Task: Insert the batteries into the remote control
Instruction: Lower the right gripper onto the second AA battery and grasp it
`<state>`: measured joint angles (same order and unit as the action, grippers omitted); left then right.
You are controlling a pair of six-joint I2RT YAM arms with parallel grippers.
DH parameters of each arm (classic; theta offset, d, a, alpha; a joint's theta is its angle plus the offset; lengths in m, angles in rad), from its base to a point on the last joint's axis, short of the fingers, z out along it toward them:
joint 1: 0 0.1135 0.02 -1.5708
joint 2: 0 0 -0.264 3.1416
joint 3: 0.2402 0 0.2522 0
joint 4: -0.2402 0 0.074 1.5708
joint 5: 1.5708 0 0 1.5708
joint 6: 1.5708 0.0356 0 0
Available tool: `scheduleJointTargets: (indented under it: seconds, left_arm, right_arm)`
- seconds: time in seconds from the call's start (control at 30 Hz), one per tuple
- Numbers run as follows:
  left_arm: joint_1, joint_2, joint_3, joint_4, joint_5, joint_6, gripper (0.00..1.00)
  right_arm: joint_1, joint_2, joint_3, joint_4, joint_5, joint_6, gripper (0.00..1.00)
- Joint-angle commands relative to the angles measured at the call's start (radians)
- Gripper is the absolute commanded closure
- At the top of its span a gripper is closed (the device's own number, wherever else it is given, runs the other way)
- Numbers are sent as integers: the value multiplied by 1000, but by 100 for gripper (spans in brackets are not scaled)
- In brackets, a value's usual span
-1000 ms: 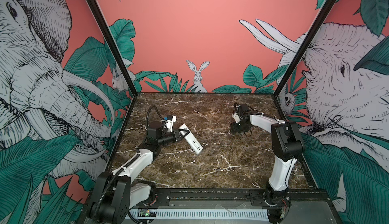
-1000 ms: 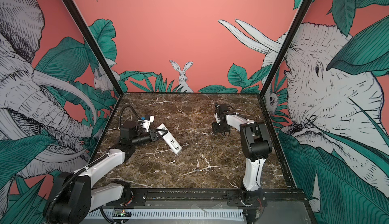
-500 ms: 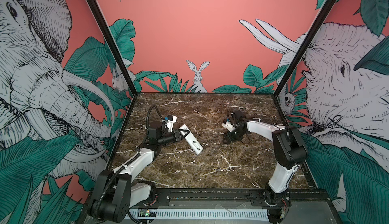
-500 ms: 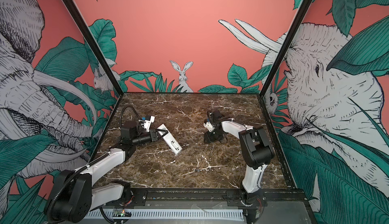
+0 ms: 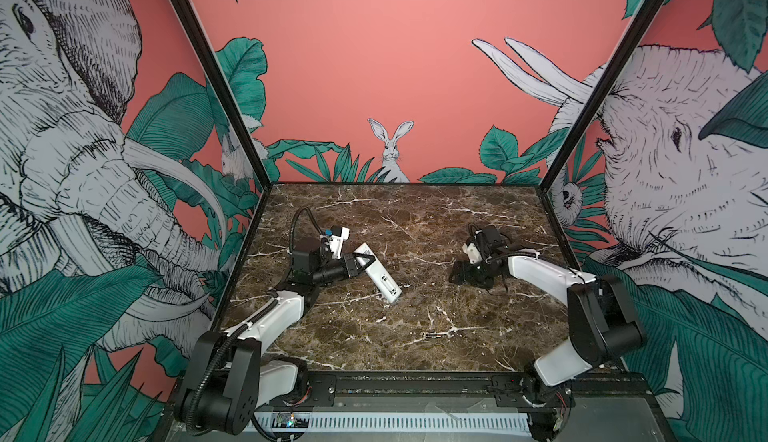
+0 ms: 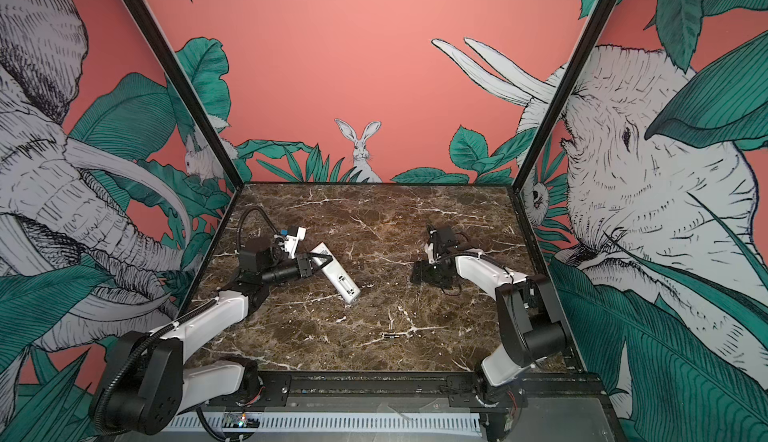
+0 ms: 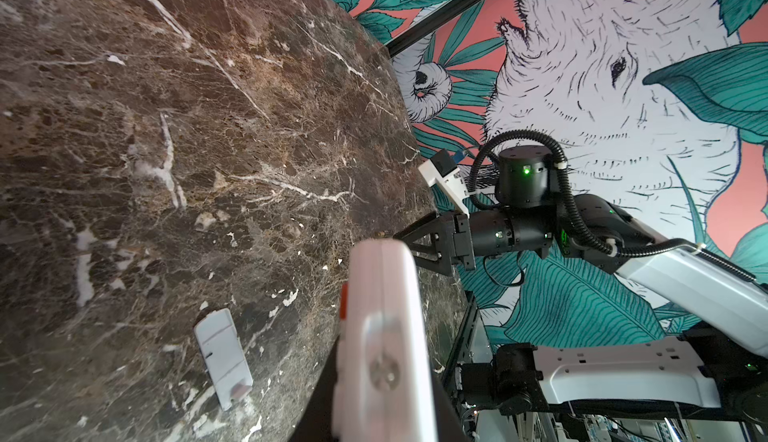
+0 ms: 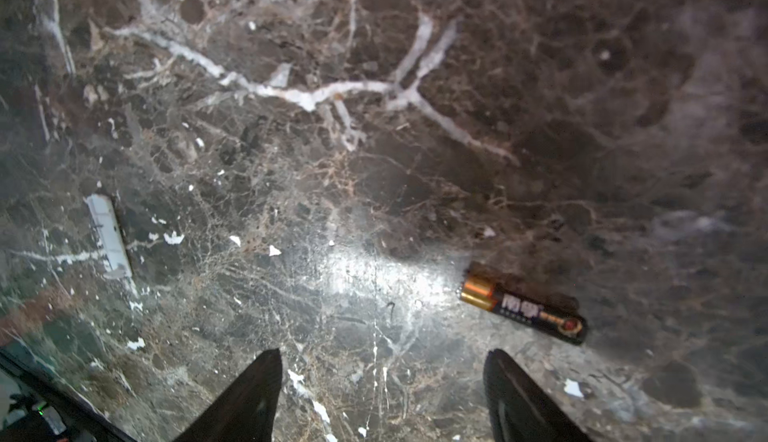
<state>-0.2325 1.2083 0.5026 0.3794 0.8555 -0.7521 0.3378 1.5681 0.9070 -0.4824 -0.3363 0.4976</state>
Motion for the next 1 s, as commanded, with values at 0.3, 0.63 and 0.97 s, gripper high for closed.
scheduleJointTargets:
  seconds: [0.3, 0.63, 0.97]
  left_arm:
    - [8, -24, 5, 68, 5, -24, 100]
    - [10, -55, -6, 70, -1, -18, 100]
    - [14, -81, -16, 69, -2, -18, 100]
  right_arm:
    - [26, -141, -150, 25, 238, 540, 23]
    - [38, -33, -119, 51, 235, 677, 31]
    - [73, 72, -58, 49, 305, 695, 58]
